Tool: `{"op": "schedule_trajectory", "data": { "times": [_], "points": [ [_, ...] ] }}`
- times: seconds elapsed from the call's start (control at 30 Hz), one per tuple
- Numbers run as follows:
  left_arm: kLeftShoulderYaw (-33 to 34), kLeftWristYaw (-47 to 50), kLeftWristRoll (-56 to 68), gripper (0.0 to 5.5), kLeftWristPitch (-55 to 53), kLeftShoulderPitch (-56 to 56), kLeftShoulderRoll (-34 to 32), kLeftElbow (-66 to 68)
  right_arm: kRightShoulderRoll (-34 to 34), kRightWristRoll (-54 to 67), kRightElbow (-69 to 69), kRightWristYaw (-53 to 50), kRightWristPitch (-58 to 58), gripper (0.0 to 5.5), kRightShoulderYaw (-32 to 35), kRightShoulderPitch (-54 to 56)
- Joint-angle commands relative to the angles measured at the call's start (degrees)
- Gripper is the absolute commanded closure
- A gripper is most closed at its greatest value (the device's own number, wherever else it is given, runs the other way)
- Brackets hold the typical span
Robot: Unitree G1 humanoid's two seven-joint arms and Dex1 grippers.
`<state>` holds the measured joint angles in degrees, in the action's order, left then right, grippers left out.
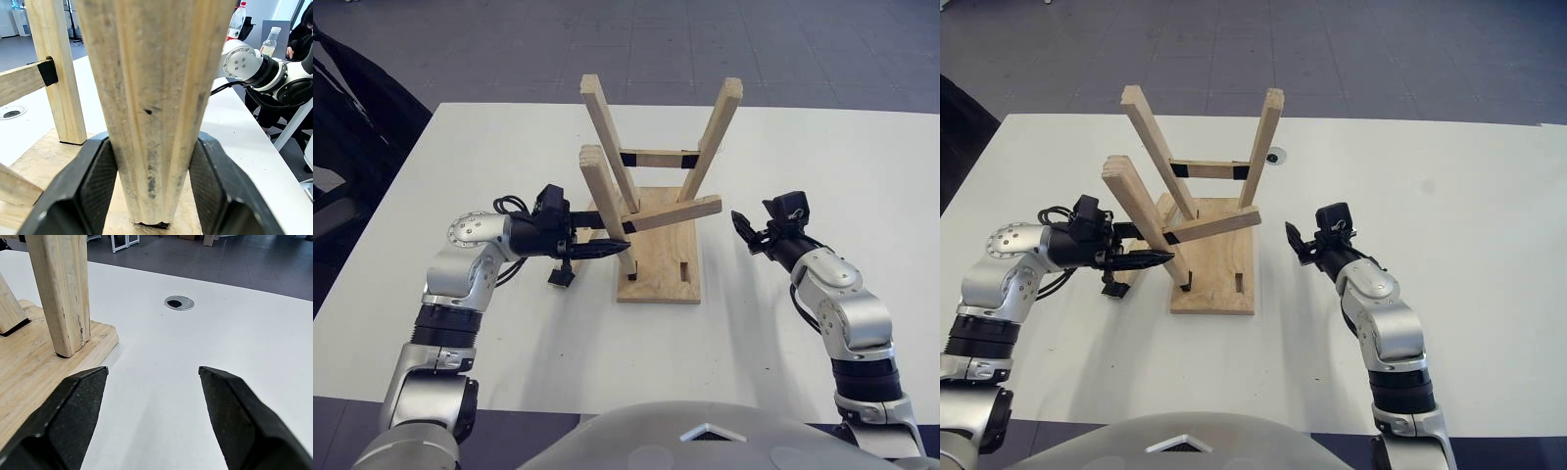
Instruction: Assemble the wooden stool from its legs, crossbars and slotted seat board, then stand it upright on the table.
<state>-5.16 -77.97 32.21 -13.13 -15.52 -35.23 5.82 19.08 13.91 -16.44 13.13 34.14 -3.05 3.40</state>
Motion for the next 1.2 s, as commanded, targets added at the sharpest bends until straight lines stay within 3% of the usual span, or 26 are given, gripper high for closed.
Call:
{"op": "schedule_trajectory", "data": {
  "times": [0.03,0.37,0.63,0.87,1.2],
  "points": [
    [-1.87,-2.03,-3.99,3.44,2.31,-0.73,-0.26,2.74,-0.03,-0.63,-0.68,0.6,0.92,2.08,0.03,0.09],
    [-10.17,-3.37,-14.26,3.45,10.39,1.2,-0.72,10.62,-0.36,-2.05,-0.8,1.11,0.48,2.08,-0.27,0.11],
    [-9.3,15.67,-24.94,3.45,16.81,17.7,-4.68,-6.41,-0.15,-2.3,-1.2,1.03,0.55,2.08,0.27,-0.21],
    [-14.34,20.07,-33.76,3.45,18.05,21.42,-10.19,-13.04,-0.15,-2.35,-0.7,1.25,0.28,2.08,0.13,0.05],
    [-15.49,20.93,-27.67,3.45,13.36,17.79,-11.71,-13.77,-0.54,-2.01,-0.93,1.09,0.53,2.08,0.3,0.1]
  ]
}}
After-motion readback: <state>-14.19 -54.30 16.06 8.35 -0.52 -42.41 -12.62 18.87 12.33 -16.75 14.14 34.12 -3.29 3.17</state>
